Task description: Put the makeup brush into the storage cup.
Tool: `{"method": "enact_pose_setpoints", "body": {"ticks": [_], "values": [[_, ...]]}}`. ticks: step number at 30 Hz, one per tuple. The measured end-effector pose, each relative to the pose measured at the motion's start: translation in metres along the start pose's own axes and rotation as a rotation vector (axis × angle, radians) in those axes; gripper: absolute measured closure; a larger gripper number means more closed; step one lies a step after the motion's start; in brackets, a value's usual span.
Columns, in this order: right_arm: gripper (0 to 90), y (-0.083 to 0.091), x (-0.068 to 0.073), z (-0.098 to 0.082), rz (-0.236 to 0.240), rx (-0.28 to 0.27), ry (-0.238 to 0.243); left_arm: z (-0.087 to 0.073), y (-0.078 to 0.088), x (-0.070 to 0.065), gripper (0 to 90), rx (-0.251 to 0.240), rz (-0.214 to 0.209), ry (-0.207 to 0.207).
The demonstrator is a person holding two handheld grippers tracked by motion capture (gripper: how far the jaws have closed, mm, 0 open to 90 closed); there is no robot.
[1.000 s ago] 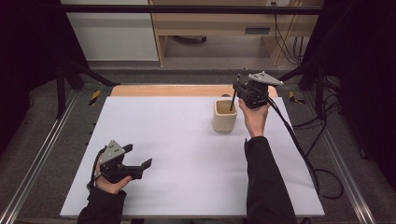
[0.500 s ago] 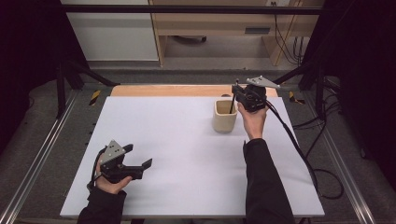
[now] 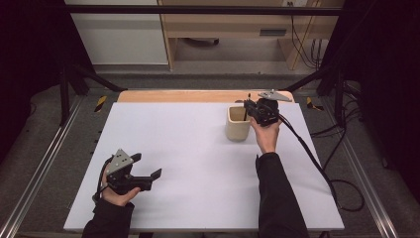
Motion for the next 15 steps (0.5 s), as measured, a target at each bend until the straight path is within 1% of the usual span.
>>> {"method": "enact_pose_setpoints", "body": {"ticks": [8,14,15], "values": [[83.1,-0.003,0.000,-0.014,0.006,0.025,0.003,0.000,0.000,0.000,7.0,0.002,0.000,-0.001],[82.8,-0.005,0.001,-0.023,0.005,0.050,0.023,0.000,-0.001,0.000,7.0,0.004,0.001,-0.002],[82.2,-0.005,0.001,-0.023,0.006,0.053,0.018,0.000,-0.001,0.000,7.0,0.004,0.001,-0.002]]}}
Point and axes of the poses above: each handheld gripper's, and its own axes: y roughly backward along the jaws, z roughly out of its top, x roughly to its left, the point moved 3 cm from there along -y, roughly forward along the jaws, and after that the axes turned 7 degrees about -z, right-handed, at the moved point
